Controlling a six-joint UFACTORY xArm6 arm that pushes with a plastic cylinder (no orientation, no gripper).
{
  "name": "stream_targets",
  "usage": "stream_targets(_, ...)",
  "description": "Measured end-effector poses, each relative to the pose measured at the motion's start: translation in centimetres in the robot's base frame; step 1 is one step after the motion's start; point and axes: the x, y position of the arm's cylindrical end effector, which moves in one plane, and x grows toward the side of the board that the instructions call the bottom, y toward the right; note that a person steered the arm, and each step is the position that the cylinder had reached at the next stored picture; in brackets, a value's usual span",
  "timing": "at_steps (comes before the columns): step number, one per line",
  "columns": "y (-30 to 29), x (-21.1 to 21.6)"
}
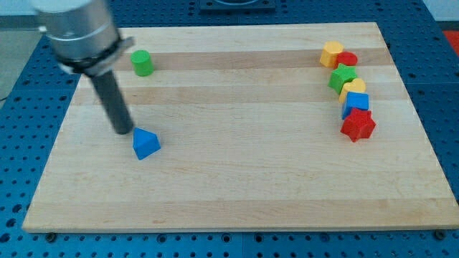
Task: Move the blue triangle to the red star
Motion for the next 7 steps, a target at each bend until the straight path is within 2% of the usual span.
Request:
stream_targets(1,-1.1,3.1)
stream_targets(3,19.5,3.8)
stream_targets(4,27.8,4.3)
stream_targets(5,29.3,4.4)
stream_targets(6,26.3,4.8)
stream_targets(7,25.3,8.1)
